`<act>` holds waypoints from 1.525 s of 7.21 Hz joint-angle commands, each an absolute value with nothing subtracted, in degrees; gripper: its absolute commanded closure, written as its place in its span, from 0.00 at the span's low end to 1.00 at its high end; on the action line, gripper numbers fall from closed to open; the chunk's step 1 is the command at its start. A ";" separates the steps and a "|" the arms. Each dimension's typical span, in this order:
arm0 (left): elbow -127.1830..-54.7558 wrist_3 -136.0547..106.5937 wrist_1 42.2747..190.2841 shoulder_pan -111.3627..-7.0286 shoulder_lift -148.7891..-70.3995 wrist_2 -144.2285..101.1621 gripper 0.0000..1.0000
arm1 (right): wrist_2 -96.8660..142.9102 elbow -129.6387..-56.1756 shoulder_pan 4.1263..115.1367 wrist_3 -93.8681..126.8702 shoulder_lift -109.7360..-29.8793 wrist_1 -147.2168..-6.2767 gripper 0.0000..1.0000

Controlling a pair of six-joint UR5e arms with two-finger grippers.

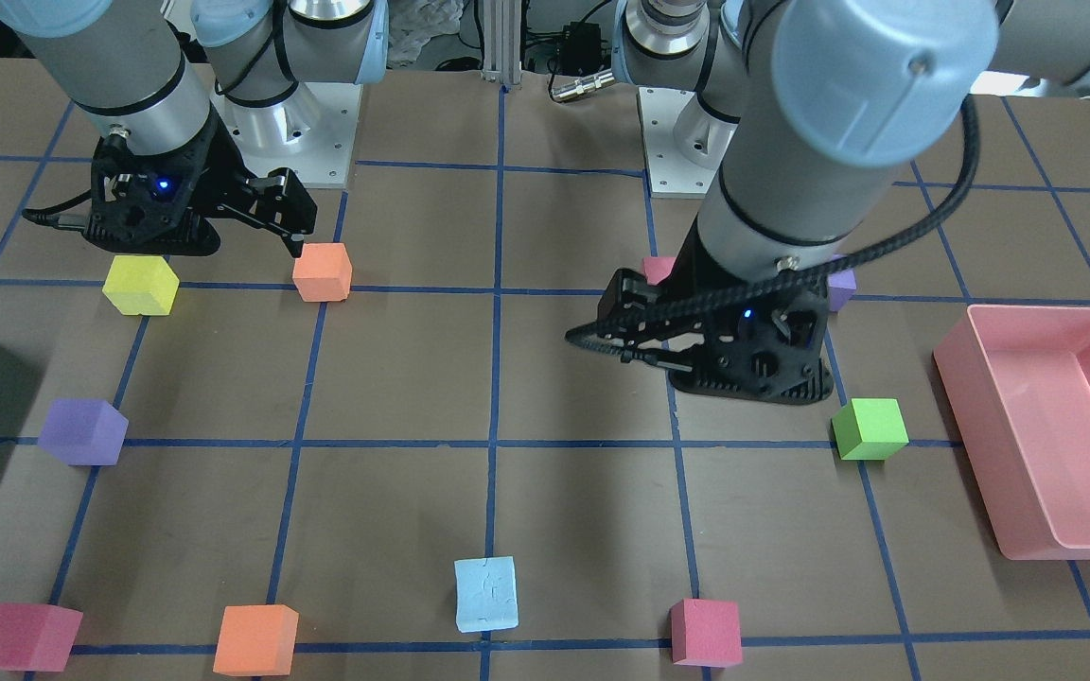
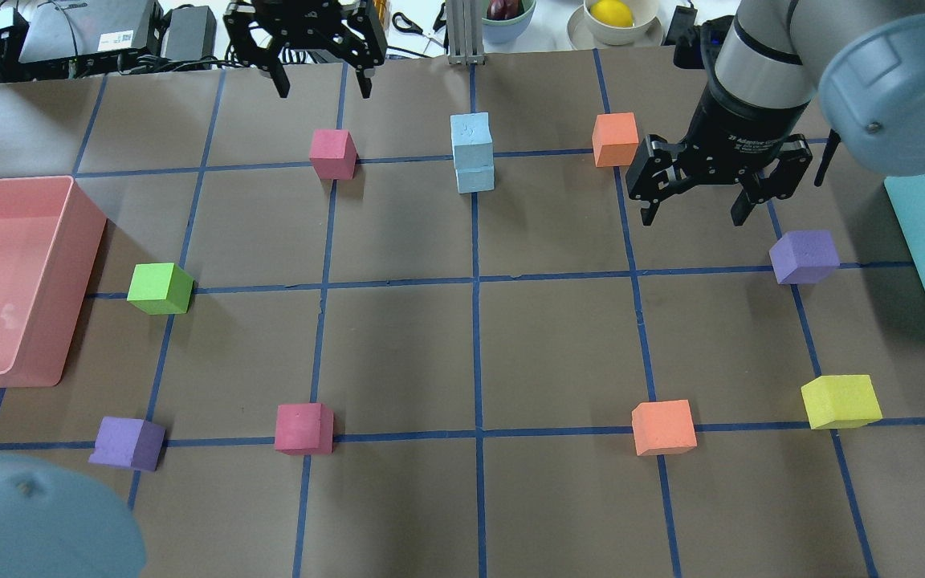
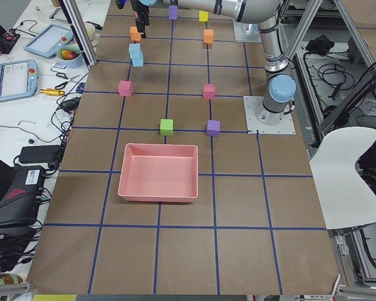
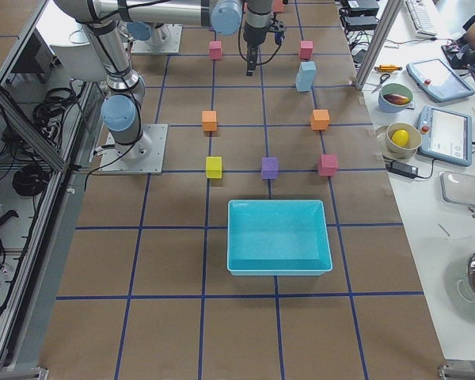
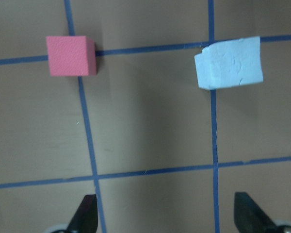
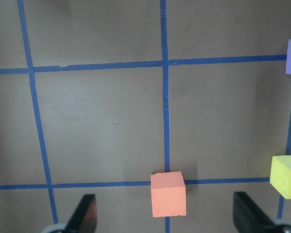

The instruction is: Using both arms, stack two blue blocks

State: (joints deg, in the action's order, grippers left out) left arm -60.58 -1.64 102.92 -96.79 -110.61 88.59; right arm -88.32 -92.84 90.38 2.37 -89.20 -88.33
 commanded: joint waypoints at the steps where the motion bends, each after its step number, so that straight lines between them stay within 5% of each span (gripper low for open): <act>1: -72.01 -0.97 103.80 -93.97 -99.72 88.59 0.02 | -88.42 -93.07 90.44 2.37 -89.21 -88.33 0.00; 5: -89.35 -0.35 88.98 -90.01 -88.43 90.97 0.00 | -88.60 -92.82 90.35 2.37 -88.95 -88.50 0.00; 11: -90.62 -0.26 83.85 -90.44 -87.63 91.23 0.00 | -89.30 -92.81 90.18 2.29 -88.86 -88.94 0.00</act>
State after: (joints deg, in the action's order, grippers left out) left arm -90.48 -0.27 84.42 -90.33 -87.93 91.17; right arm -89.19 -92.88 90.24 2.35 -88.89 -88.61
